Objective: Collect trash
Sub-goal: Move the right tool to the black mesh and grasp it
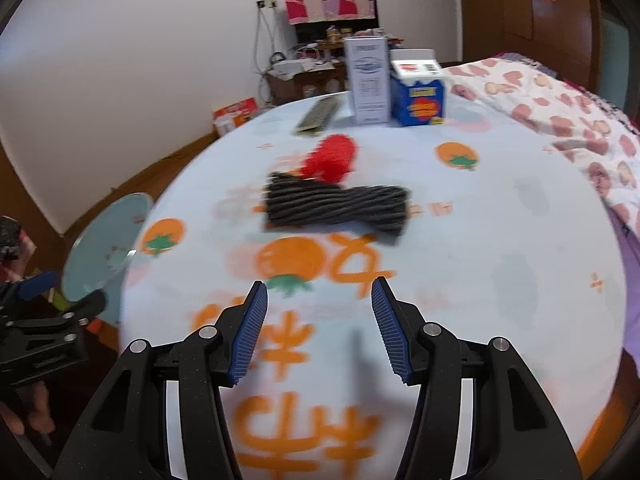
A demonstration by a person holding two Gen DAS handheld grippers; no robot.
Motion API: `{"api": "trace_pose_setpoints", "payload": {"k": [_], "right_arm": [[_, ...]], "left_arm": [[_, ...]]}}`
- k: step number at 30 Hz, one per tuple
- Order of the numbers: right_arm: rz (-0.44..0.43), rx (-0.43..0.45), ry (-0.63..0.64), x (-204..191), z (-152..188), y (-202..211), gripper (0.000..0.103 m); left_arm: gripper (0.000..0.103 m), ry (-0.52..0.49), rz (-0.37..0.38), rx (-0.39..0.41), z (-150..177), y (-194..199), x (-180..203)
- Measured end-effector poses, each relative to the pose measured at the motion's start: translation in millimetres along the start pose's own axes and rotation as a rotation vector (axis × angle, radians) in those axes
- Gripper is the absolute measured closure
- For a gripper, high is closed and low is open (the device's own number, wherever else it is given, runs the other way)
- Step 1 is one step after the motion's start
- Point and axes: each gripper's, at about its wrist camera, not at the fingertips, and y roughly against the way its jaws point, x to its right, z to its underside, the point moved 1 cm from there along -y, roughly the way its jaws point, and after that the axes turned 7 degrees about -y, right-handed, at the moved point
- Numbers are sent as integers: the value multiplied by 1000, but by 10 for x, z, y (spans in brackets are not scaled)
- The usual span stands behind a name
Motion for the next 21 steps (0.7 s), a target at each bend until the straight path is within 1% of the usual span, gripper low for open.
{"api": "trace_pose_setpoints", "payload": {"k": [4, 7, 9, 10, 12, 14, 16, 17, 18, 20, 21], "right_arm": [[42, 4, 30, 201, -225, -118, 49], [43, -8, 89, 270, -403, -266, 49], [37, -33, 121, 312, -510, -400, 49], [26, -46, 134, 317, -541, -454, 49], [-21, -91, 178, 310, -612, -594, 49], [-33, -107, 223, 274, -644, -706, 49], [-69, -136, 257, 241, -652, -804, 49], [-81, -148, 269, 228, -648, -838, 52], [-85, -161, 287, 212, -637, -867, 62], [-81, -171, 330, 191, -597, -884, 64], [-87, -169, 338, 189, -587, -875, 68]], "left_arm": [[6, 7, -8, 5, -38, 1, -34], [6, 21, -17, 6, -65, 2, -83], [6, 28, -26, 4, -80, -3, -121], [6, 32, -31, 1, -85, -12, -139], [6, 42, -40, -6, -100, -37, -167], [6, 47, -40, -11, -109, -53, -182], [6, 45, -44, -13, -128, -64, -170], [6, 42, -44, -13, -137, -69, -161], [6, 38, -45, -15, -151, -78, -146], [6, 37, -44, -18, -161, -93, -132], [6, 37, -41, -19, -175, -104, -119]]}}
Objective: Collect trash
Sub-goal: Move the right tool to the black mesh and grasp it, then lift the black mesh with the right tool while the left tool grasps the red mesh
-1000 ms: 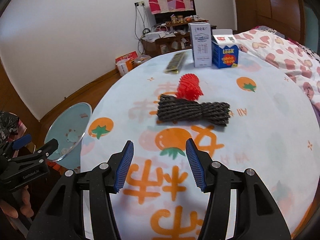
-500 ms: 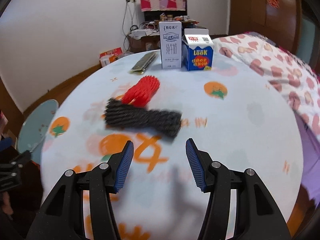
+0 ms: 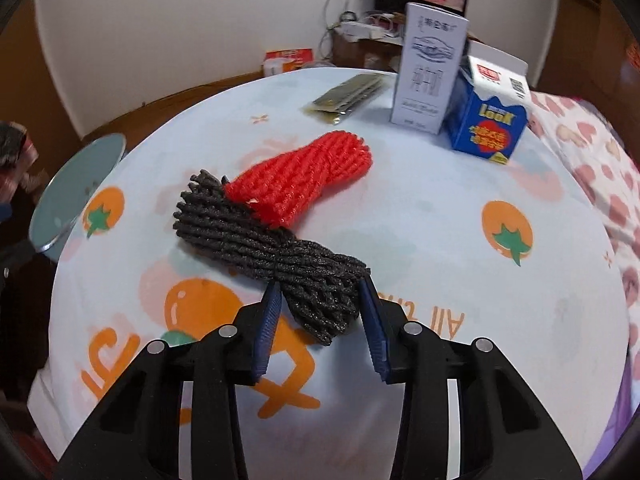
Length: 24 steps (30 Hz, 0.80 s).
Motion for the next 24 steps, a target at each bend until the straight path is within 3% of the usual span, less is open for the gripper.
{"api": "trace_pose_setpoints", "payload": {"k": [5, 9, 14, 18, 20, 22, 24], "right_arm": [[-14, 2, -32, 74, 102, 148, 86], [24, 17, -50, 207, 281, 481, 86], [136, 9, -110, 629, 531, 837, 86], [283, 56, -289, 1237, 648, 1016, 86], [373, 90, -437, 1593, 668, 1063, 86], [402, 138, -563, 1858, 667, 1098, 86], [443, 162, -610, 1970, 645, 1076, 86]], "left_arm": [[6, -13, 27, 2, -99, -33, 110], [7, -40, 64, 24, -204, -15, 250], [7, -74, 120, 48, -395, -21, 526], [8, -111, 161, 89, -607, -12, 864], [9, -121, 194, 109, -746, -15, 1077], [10, -126, 219, 120, -871, -45, 1263], [13, -124, 238, 126, -990, -95, 1456]]}}
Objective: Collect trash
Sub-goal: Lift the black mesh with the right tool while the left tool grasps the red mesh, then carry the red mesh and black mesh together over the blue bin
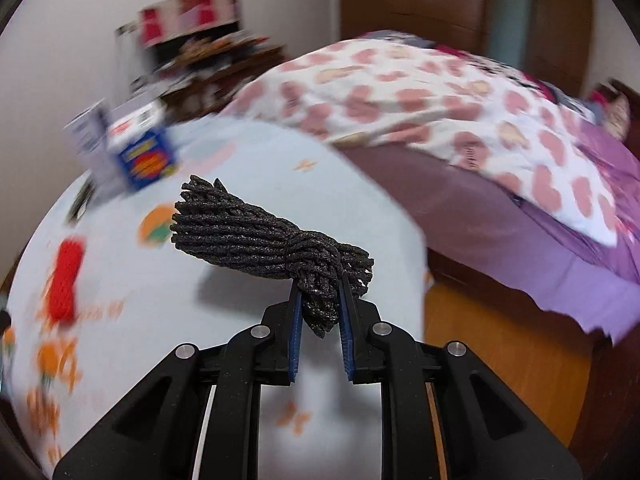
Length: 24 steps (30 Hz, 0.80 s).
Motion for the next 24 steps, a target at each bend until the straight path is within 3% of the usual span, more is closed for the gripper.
{"api": "trace_pose_setpoints", "payload": {"k": [7, 10, 13, 17, 24], "right_arm": [[-29, 2, -56, -68, 1, -186, 85], [-46, -1, -57, -67, 22, -219, 85], [-60, 0, -57, -59, 44, -182, 85], [-65, 23, -58, -64, 84, -34, 85], [-52, 77, -59, -224, 303, 318, 85]], "left_arm": [[20, 12, 39, -24, -309, -452, 526], [34, 22, 47, -86, -298, -681, 644], [56, 38, 52, -140, -213, -812, 668], [75, 35, 44, -129, -164, -743, 627], [76, -12, -14, -64, -16, -311, 439]]}}
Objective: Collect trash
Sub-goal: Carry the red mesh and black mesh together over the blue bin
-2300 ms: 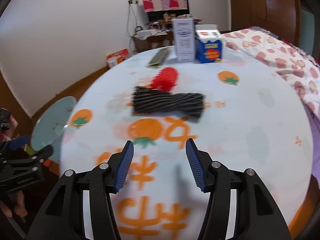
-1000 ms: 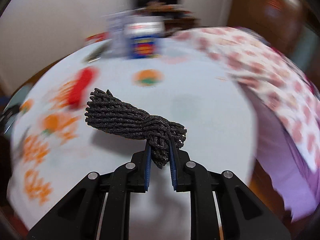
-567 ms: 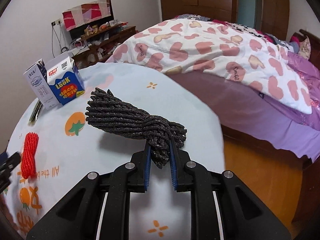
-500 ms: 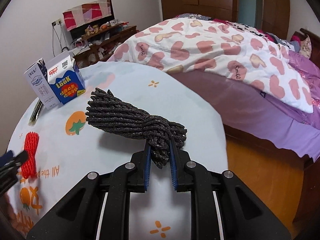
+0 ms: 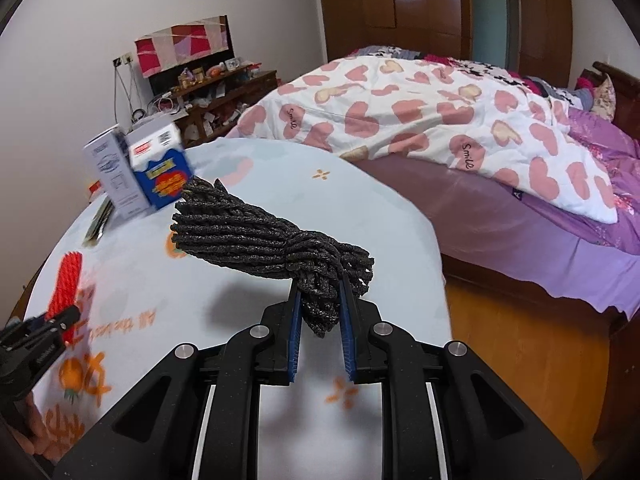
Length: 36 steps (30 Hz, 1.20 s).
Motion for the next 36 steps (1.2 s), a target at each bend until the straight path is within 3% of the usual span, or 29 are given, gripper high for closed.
{"api": "trace_pose_setpoints", "payload": {"k": [7, 18, 36], "right_arm": [[-34, -31, 3, -237, 298, 187, 85], [-78, -67, 30, -619, 678, 421, 84], [-131, -92, 83, -992, 1102, 682, 84]], "left_arm": [[76, -11, -55, 35, 331, 460, -372], [76, 18, -100, 53, 750, 829, -795], [76, 40, -84, 60, 1088, 1035, -954]]}}
